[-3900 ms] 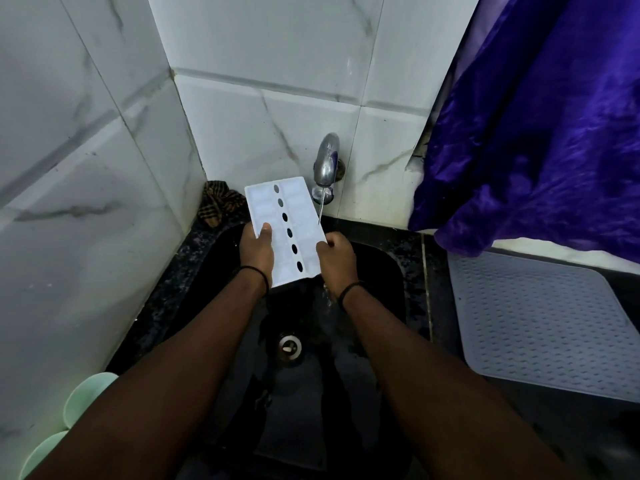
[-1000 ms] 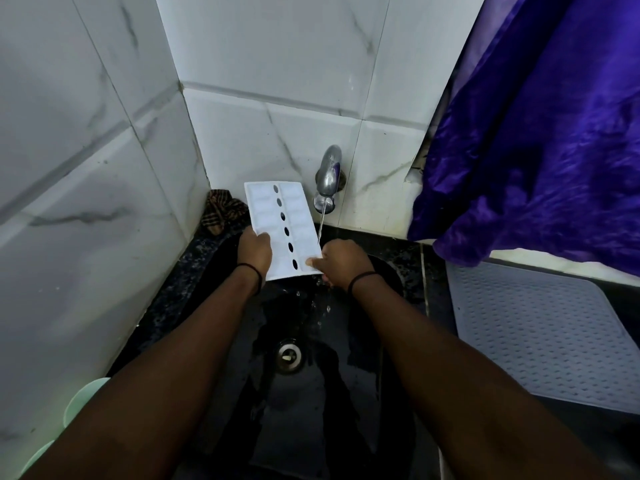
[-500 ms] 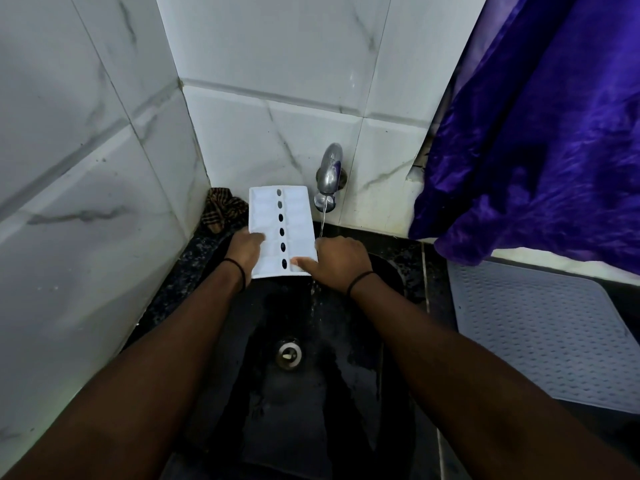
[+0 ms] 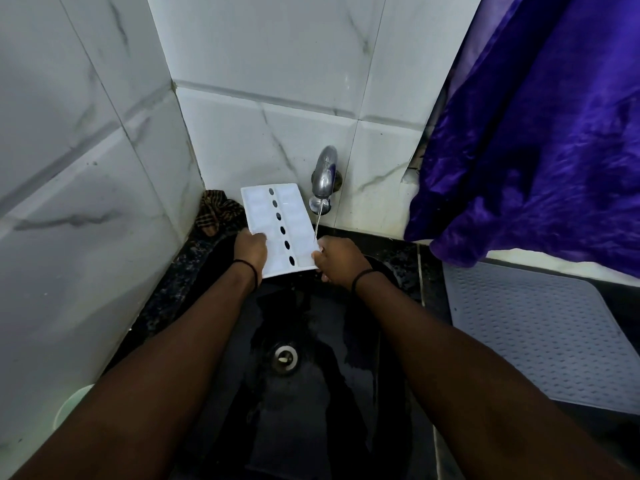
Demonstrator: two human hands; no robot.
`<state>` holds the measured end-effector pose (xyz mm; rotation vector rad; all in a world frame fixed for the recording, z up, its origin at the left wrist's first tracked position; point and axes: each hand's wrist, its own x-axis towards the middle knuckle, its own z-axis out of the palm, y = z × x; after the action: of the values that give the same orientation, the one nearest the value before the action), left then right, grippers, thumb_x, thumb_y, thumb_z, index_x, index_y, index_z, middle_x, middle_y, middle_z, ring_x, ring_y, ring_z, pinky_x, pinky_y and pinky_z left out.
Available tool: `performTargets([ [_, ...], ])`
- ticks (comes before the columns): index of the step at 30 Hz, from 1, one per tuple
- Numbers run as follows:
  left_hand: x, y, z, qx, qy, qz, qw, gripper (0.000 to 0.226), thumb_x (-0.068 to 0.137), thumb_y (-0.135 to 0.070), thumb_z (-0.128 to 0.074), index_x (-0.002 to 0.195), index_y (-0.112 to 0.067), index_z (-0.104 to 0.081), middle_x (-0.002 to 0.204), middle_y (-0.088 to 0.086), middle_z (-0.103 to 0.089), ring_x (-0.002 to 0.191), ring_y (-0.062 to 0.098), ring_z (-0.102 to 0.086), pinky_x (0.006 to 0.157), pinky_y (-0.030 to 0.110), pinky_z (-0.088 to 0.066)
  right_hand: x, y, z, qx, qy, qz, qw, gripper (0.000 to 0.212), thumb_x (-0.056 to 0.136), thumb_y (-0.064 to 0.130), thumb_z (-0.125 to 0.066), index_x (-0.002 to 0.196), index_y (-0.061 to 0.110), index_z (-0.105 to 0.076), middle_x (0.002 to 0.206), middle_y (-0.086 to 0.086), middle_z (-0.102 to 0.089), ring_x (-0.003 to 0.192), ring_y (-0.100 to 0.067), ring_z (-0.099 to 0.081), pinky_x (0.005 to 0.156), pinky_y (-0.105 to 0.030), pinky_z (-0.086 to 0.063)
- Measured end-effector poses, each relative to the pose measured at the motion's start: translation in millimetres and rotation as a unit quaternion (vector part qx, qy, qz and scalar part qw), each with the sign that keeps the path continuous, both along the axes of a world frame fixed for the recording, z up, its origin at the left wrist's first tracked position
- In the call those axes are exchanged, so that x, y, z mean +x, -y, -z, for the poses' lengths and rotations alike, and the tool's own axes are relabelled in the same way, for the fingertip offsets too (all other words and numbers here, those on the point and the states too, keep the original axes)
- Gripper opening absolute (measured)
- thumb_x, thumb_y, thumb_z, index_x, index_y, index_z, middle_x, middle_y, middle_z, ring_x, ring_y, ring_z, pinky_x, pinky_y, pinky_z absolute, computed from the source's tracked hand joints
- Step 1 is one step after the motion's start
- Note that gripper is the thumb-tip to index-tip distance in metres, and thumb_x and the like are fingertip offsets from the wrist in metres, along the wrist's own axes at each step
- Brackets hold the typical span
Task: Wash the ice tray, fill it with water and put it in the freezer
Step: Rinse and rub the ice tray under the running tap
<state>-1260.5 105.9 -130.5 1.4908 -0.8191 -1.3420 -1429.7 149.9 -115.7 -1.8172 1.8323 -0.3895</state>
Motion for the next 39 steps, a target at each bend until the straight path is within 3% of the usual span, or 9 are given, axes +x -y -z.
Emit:
performTargets([
  [4, -10.5, -4.4, 3.7, -0.005, 0.003, -0.03, 1.0, 0.03, 0.092, 0.0, -0.041, 0.118, -0.002, -0.056, 0.119, 0.019, -0.061, 0.097, 0.034, -0.06, 0.078, 0.037, -0.05, 3.7, -2.6, 8.9, 0.039, 0.173, 0.119, 0.977, 0.015, 0.089, 0.004, -0.046, 0.084, 0.008, -0.059, 0.067, -0.009, -0.063, 0.043, -0.012, -0.061, 0.042, -0.027, -0.053],
  [9, -23.8, -10.7, 0.7, -0.043, 0.062, -0.056, 0.996, 0.031, 0.091, -0.001, -0.041, 0.118, 0.0, -0.057, 0.12, 0.018, -0.061, 0.107, 0.034, -0.059, 0.09, 0.035, -0.049, 16.2, -6.4, 17.4, 0.033, 0.267, 0.256, 0.929, 0.012, 0.085, 0.006, -0.052, 0.094, 0.008, -0.058, 0.079, -0.012, -0.062, 0.06, -0.021, -0.056, 0.055, -0.034, -0.051],
  [12, -25.8, -16.1, 3.6, -0.058, 0.1, -0.057, 0.992, 0.029, 0.091, -0.005, -0.041, 0.115, -0.001, -0.058, 0.119, 0.019, -0.062, 0.107, 0.034, -0.059, 0.096, 0.043, -0.048, 23.5, -10.8, 18.1, 0.082, 0.381, 0.32, 0.864, 0.014, 0.089, 0.002, -0.045, 0.083, 0.006, -0.056, 0.068, -0.01, -0.049, 0.049, -0.015, -0.041, 0.041, -0.022, -0.034],
  [17, -26.2, -24.9, 11.9, -0.082, 0.143, -0.108, 0.98, 0.028, 0.095, -0.009, -0.042, 0.118, 0.001, -0.055, 0.12, 0.021, -0.06, 0.108, 0.035, -0.058, 0.092, 0.039, -0.047, 34.1, -18.4, 17.3, 0.202, 0.5, 0.37, 0.756, 0.018, 0.092, 0.008, -0.048, 0.078, 0.015, -0.055, 0.065, 0.0, -0.049, 0.054, -0.009, -0.042, 0.052, -0.022, -0.037],
  [22, -23.1, -25.2, 9.8, -0.098, 0.112, -0.136, 0.979, 0.028, 0.097, -0.008, -0.041, 0.12, 0.002, -0.052, 0.121, 0.022, -0.059, 0.108, 0.034, -0.057, 0.09, 0.035, -0.045, 46.1, -12.8, 23.6, 0.172, 0.511, 0.364, 0.759, 0.007, 0.095, 0.01, -0.056, 0.102, 0.013, -0.056, 0.067, -0.002, -0.053, 0.053, -0.009, -0.047, 0.046, -0.021, -0.043],
  [27, -25.1, -23.1, 1.6, -0.095, 0.002, -0.109, 0.989, 0.028, 0.098, -0.006, -0.042, 0.124, -0.001, -0.05, 0.124, 0.02, -0.058, 0.11, 0.033, -0.058, 0.093, 0.039, -0.049, 46.9, -2.0, 26.0, 0.072, 0.464, 0.41, 0.782, 0.024, 0.099, 0.034, -0.05, 0.085, 0.015, -0.057, 0.079, -0.009, -0.064, 0.049, -0.015, -0.055, 0.043, -0.023, -0.046],
  [32, -28.6, -21.3, 2.2, -0.059, -0.006, -0.102, 0.993, 0.03, 0.097, -0.004, -0.041, 0.125, 0.0, -0.05, 0.125, 0.021, -0.058, 0.111, 0.036, -0.058, 0.096, 0.047, -0.049, 43.0, -6.8, 22.3, 0.118, 0.491, 0.383, 0.774, 0.022, 0.096, 0.009, -0.044, 0.113, 0.006, -0.058, 0.093, -0.015, -0.064, 0.056, -0.018, -0.058, 0.046, -0.024, -0.049],
  [36, -25.6, -23.6, 7.5, -0.043, 0.017, -0.079, 0.996, 0.028, 0.095, -0.004, -0.042, 0.121, 0.001, -0.054, 0.121, 0.021, -0.06, 0.107, 0.037, -0.06, 0.085, 0.037, -0.05, 35.3, -18.4, 12.2, 0.137, 0.532, 0.328, 0.768, 0.029, 0.089, -0.004, -0.046, 0.113, 0.004, -0.061, 0.097, -0.011, -0.066, 0.069, -0.018, -0.061, 0.057, -0.026, -0.052],
  [39, -23.8, -26.0, 7.6, -0.009, 0.019, -0.041, 0.999, 0.031, 0.097, -0.007, -0.044, 0.125, 0.004, -0.052, 0.126, 0.022, -0.058, 0.112, 0.038, -0.058, 0.096, 0.046, -0.048, 31.4, -28.1, 6.0, 0.128, 0.577, 0.317, 0.742, 0.033, 0.086, -0.008, -0.045, 0.114, 0.002, -0.059, 0.103, -0.015, -0.065, 0.072, -0.021, -0.064, 0.06, -0.03, -0.056],
])
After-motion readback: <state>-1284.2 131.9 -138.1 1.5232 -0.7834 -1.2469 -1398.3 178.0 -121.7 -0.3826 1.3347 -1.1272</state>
